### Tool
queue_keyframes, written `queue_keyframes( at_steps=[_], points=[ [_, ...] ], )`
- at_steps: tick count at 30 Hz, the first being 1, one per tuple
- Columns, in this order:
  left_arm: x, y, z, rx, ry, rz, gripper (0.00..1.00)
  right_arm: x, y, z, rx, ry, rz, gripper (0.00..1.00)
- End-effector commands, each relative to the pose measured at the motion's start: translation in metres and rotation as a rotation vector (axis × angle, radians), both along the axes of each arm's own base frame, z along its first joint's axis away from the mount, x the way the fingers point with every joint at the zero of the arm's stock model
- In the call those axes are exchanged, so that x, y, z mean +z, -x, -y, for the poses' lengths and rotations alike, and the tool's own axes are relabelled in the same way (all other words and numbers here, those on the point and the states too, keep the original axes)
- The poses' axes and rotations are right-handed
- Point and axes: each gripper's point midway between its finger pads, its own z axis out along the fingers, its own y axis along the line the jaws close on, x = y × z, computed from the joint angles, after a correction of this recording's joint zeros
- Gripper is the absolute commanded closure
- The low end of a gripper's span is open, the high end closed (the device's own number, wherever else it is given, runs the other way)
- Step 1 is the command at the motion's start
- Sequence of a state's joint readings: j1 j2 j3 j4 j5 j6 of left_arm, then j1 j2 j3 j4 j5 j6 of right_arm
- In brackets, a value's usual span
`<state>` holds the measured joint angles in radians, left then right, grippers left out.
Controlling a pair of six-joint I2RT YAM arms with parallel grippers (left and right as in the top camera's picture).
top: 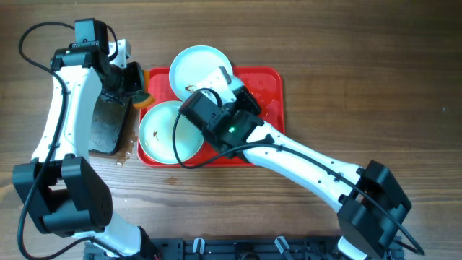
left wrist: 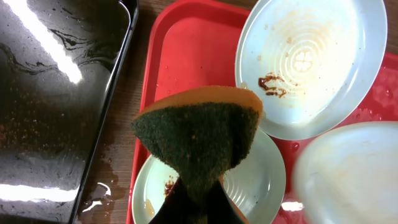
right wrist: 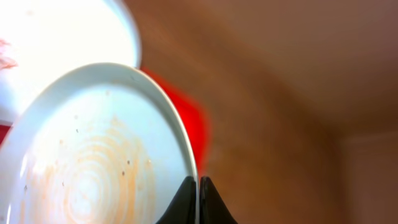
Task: Clean dirty plates on tray and stack at the side
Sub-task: 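Carry the scrubbed plate with the right gripper off the tray rightward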
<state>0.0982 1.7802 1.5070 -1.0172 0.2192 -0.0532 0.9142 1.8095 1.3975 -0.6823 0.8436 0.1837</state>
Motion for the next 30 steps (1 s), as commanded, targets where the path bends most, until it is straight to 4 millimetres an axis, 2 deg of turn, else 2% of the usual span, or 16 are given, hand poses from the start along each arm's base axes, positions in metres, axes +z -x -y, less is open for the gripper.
queue_keyframes(
  at_steps=[1,4,6,7,10,14,16,18,20,24,27,30],
  points=[
    [0.012,-0.003,0.002,-0.021,0.006,0.036,0.96,-0.031,0.016,-0.019,-0.16,-0.422,-0.195,0.96],
    [0.011,0.0,0.002,-0.021,0.007,0.023,0.96,-0.027,0.005,0.0,-0.281,-0.55,-0.233,0.96],
    [0.011,0.001,0.002,-0.021,0.008,0.018,0.96,-0.018,-0.01,0.024,-0.345,-0.594,-0.24,0.96],
    [0.011,0.001,0.002,-0.021,0.008,0.017,0.96,-0.008,-0.024,0.053,-0.405,-0.631,-0.232,0.96],
    [0.01,0.002,0.002,-0.021,0.008,0.015,0.96,0.005,-0.037,0.096,-0.483,-0.648,-0.198,0.95],
    [0.01,0.002,0.002,-0.022,0.008,0.015,0.96,0.016,-0.043,0.148,-0.583,-0.651,-0.164,0.96],
    [0.01,0.002,0.002,-0.022,0.008,0.015,0.96,0.018,-0.044,0.165,-0.62,-0.648,-0.155,0.95],
    [0.01,0.002,0.002,-0.022,0.008,0.015,0.96,0.015,-0.044,0.187,-0.699,-0.664,-0.147,0.95],
    [0.01,0.002,0.002,-0.022,0.009,0.015,0.96,0.012,-0.043,0.219,-0.815,-0.69,-0.131,0.96],
    [0.01,0.002,0.007,-0.034,0.009,0.014,0.96,0.002,-0.039,0.269,-0.946,-0.747,-0.16,0.96],
    [0.01,0.002,0.012,-0.047,0.009,0.015,0.96,-0.002,-0.036,0.295,-0.996,-0.785,-0.176,0.96],
    [0.01,0.002,0.015,-0.054,0.009,0.015,0.96,-0.004,-0.034,0.294,-0.972,-0.799,-0.214,0.96]
  ],
)
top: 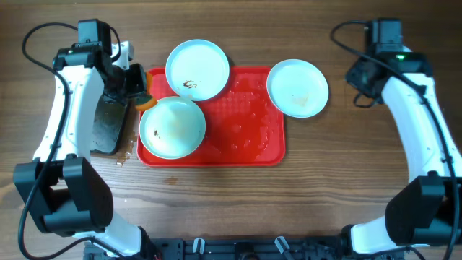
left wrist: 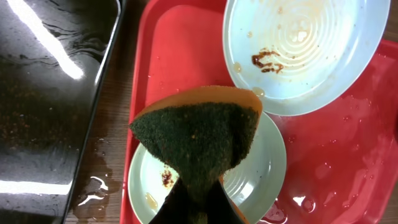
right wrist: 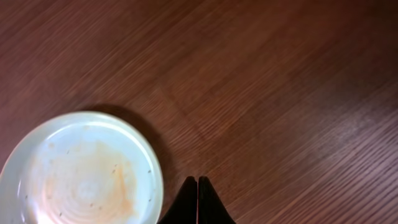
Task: Clean dirty plates on tray and stack at the side
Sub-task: 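Carry the scrubbed plate with the right gripper off the tray rightward, then lower the plate onto the table right of the tray and release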
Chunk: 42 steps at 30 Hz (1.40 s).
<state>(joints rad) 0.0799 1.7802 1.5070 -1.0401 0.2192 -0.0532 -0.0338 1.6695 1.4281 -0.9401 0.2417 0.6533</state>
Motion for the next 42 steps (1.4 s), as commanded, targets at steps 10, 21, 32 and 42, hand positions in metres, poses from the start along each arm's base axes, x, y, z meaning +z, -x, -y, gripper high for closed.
queue_keyframes(
  at_steps=[10,21,32,42],
  points=[
    [0.012,-0.003,0.007,-0.039,0.006,0.037,0.96,-0.116,0.041,-0.115,0.18,-0.351,-0.249,0.38],
    [0.011,-0.001,0.007,-0.039,0.007,0.03,0.96,-0.141,0.049,-0.114,-0.06,-0.407,-0.229,0.34],
    [0.011,0.0,0.008,-0.039,0.007,0.023,0.96,-0.138,0.03,-0.115,-0.1,-0.429,-0.149,0.51],
    [0.01,0.004,0.008,-0.039,0.009,0.007,0.96,-0.169,0.038,-0.108,-0.151,-0.389,-0.22,0.7]
  ],
)
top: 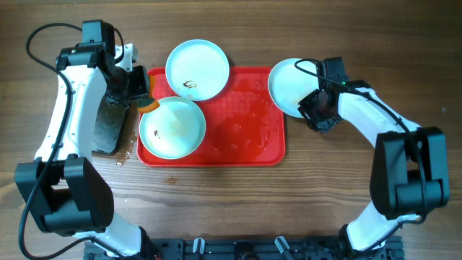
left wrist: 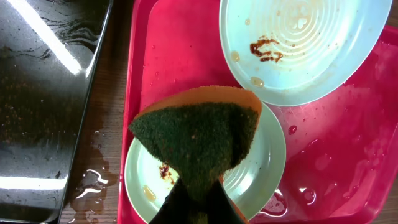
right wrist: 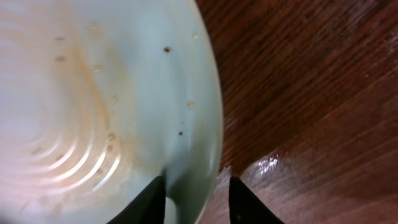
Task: Clean dirty plates on tray and stack at the side
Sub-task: 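Lower the plate onto the table right of the tray and release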
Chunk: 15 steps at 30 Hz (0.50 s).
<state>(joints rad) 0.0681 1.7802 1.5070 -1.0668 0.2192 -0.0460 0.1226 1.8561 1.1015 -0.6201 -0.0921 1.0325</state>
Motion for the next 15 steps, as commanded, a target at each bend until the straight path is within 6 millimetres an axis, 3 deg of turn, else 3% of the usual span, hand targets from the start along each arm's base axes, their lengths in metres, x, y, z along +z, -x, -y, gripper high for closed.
queue_keyframes(
  at_steps=[1,2,3,10,15],
  points=[
    [0.011,-0.002,0.003,-0.02,0.009,0.03,0.96,-0.02,0.007,0.006,-0.024,0.027,-0.049,0.73],
    [0.011,-0.002,0.003,-0.02,0.01,0.029,0.96,-0.02,0.007,0.007,-0.024,0.032,-0.05,0.79],
    [0.011,-0.002,0.003,-0.019,0.01,0.028,0.96,-0.02,0.007,0.008,-0.026,0.04,-0.049,0.96],
    [0.011,-0.001,0.003,-0.019,0.011,0.026,0.96,-0.016,0.011,0.027,-0.032,0.15,-0.057,0.95],
    [0.011,0.0,0.003,-0.019,0.011,0.022,0.96,0.016,0.011,0.064,-0.074,0.28,-0.021,0.95]
  ],
)
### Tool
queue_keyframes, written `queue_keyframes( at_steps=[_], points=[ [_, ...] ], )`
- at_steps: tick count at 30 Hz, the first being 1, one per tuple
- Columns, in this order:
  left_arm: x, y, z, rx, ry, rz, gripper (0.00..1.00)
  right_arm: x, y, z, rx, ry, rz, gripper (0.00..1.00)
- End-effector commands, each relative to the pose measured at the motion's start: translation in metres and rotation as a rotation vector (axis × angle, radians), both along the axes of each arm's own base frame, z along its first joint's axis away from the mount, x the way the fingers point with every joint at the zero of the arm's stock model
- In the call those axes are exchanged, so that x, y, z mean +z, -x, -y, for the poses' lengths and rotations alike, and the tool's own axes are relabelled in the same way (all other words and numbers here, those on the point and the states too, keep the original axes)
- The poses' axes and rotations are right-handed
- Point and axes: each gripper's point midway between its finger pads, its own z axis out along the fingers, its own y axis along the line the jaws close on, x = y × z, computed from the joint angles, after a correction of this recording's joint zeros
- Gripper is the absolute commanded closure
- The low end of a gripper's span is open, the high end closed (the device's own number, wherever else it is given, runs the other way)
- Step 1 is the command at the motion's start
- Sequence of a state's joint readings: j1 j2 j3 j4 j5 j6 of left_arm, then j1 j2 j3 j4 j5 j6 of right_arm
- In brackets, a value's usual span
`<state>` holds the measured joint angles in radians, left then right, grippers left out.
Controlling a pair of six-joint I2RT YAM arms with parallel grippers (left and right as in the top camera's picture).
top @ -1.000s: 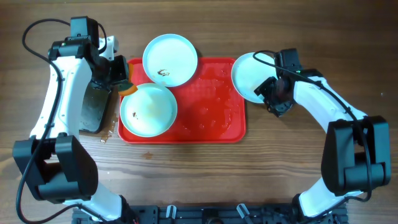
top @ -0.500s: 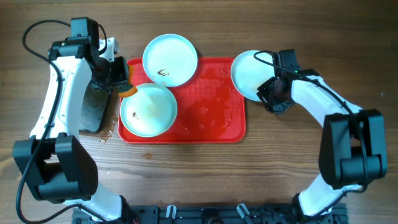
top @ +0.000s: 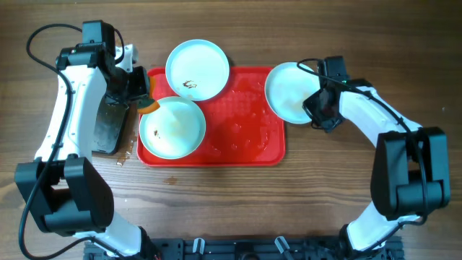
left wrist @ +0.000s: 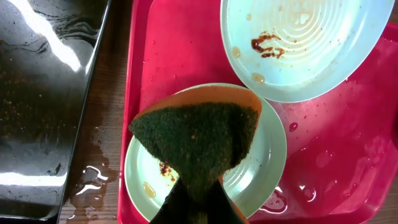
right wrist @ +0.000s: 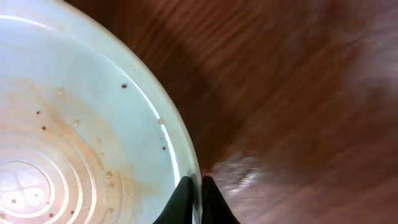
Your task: Clean dirty plates on tray and stack at the side
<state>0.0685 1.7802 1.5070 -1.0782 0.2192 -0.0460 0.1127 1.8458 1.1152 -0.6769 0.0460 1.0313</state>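
Observation:
On the red tray [top: 245,137] lie two pale plates: a sauce-stained one [top: 198,68] [left wrist: 305,43] at its far edge and another [top: 172,128] [left wrist: 264,155] with brown smears at front left. A third plate [top: 287,92] [right wrist: 81,143], faintly orange-streaked, overlaps the tray's right edge. My right gripper [top: 316,103] [right wrist: 198,190] is shut on its rim. My left gripper [top: 138,94] [left wrist: 199,196] is shut on a green and orange sponge [left wrist: 196,140] that hangs above the front-left plate.
A black wet pan [top: 108,126] [left wrist: 43,93] lies left of the tray, with drops of water [left wrist: 93,177] on the wood between them. Bare wooden table stretches right of the third plate.
My right gripper stood open around the third plate's rim and is now shut on it. The plate sits slightly further left, over the tray's edge. The left gripper and sponge have barely moved.
First my right gripper held the third plate tilted over the tray. Then that plate lay on the table right of the tray, with the gripper shut and away. Later it was open at the rim, and now grips it. The left gripper held the sponge throughout.

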Motion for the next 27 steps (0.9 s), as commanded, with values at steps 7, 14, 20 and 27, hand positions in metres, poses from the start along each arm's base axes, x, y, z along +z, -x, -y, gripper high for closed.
queue_keyframes(
  at_steps=[7,14,20,27],
  points=[
    [0.011,-0.003,0.003,-0.019,0.01,0.034,0.96,0.029,0.023,0.124,-0.187,0.183,-0.037,0.95],
    [0.011,-0.003,0.003,-0.02,0.01,0.034,0.96,0.029,0.041,0.177,-0.276,0.197,-0.06,0.95],
    [0.012,-0.004,0.003,-0.02,0.009,0.037,0.96,0.031,0.035,0.163,-0.175,0.165,-0.048,0.17],
    [0.012,-0.006,0.002,-0.02,0.007,0.048,0.96,0.114,0.013,0.152,-0.11,0.207,0.127,0.14]
  ],
)
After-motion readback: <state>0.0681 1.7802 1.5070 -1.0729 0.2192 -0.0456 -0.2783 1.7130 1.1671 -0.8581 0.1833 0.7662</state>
